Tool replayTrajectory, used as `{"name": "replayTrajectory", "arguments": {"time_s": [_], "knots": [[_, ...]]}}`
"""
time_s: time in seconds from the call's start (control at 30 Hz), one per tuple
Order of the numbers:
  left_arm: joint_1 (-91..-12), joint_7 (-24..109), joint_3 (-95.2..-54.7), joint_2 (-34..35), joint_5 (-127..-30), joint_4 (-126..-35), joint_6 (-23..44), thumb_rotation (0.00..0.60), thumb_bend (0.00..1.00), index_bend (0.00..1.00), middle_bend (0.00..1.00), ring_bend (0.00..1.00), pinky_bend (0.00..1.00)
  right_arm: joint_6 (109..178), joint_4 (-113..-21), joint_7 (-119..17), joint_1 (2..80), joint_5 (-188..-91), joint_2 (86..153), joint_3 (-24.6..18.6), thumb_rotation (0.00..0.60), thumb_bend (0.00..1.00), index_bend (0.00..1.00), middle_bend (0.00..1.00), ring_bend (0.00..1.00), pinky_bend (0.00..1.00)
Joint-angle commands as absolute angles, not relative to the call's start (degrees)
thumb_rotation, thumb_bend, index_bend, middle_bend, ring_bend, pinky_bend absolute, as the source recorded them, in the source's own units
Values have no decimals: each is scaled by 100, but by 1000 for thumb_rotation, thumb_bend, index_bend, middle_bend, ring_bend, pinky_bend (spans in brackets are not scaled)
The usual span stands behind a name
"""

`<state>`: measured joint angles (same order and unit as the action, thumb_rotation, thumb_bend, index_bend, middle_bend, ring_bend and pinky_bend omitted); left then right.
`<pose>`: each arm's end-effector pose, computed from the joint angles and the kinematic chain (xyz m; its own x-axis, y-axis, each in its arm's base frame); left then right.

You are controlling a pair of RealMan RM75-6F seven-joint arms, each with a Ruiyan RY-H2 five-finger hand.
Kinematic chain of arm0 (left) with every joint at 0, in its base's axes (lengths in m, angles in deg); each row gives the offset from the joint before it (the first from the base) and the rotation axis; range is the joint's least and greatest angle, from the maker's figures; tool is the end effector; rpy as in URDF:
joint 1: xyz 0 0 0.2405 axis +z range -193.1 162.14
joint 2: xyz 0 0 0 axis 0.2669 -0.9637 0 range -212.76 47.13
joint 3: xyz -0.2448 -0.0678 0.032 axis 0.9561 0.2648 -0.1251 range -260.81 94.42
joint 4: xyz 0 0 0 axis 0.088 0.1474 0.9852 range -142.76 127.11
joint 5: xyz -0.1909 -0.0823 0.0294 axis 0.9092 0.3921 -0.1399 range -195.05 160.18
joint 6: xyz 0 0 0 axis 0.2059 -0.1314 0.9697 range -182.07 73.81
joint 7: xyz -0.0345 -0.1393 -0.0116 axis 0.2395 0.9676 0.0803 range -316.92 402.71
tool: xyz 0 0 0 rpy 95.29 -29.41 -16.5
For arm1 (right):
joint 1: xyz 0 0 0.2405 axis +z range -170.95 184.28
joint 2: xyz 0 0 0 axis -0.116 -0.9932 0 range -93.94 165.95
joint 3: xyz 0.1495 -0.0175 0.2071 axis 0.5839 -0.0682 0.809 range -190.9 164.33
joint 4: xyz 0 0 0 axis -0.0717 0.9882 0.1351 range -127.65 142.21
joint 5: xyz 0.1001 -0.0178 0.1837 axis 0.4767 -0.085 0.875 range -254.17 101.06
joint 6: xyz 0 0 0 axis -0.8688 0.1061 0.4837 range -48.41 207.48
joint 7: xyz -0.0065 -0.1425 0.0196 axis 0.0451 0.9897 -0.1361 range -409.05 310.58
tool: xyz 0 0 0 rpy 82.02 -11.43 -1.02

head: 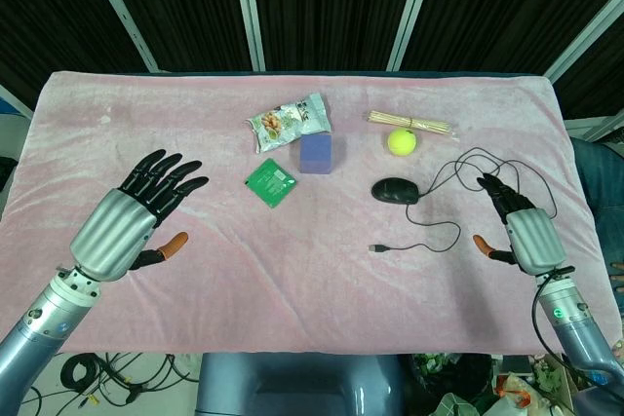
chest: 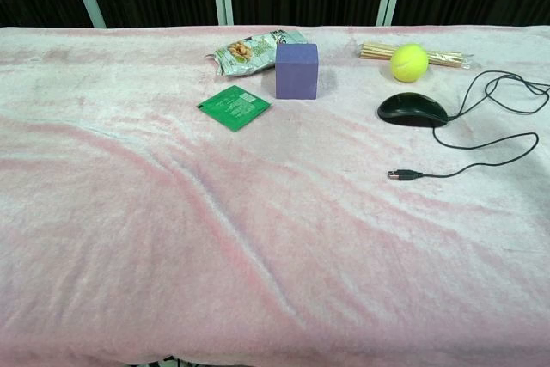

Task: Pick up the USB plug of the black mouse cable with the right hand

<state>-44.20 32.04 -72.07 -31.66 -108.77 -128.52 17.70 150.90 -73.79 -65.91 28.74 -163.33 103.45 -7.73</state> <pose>-0.1024 0.2570 0.1721 0.3670 -0.0620 0.9282 0.7462 -0.5762 -0.3335 -0.2838 -0.2877 0.1377 0.2816 -0.0981 0.9545 -0.9381 -0.2370 0.2524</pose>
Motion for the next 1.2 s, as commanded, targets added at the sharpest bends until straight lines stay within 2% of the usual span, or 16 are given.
{"name": "replayTrajectory", "arguments": {"time_s": [0.03,0.43,0.83,0.97,1.2], "knots": [[-4425,3192,-7204,-3156,-10846,-12848,1761,600,309,138,77,0,51,15102,-7381,-6609,2874,-16330,10344,-765,600,214,0,62,162,274],[-4512,3343,-7147,-3028,-10829,-12713,1748,600,309,140,83,0,51,15108,-7374,-6614,2877,-16329,10349,-764,600,214,0,63,162,275],[-4853,3082,-7144,-2766,-10637,-12498,1246,600,309,141,83,0,52,15013,-7323,-6610,2919,-16249,10387,-739,600,214,0,62,162,274],[-4868,3030,-7128,-2731,-10577,-12552,1261,600,309,141,83,0,52,15015,-7317,-6602,2909,-16250,10367,-750,600,214,0,62,162,274],[-4843,2828,-7140,-2982,-10596,-12627,1256,600,309,137,83,0,52,14989,-7342,-6579,2880,-16238,10337,-793,600,214,0,63,162,274]]}}
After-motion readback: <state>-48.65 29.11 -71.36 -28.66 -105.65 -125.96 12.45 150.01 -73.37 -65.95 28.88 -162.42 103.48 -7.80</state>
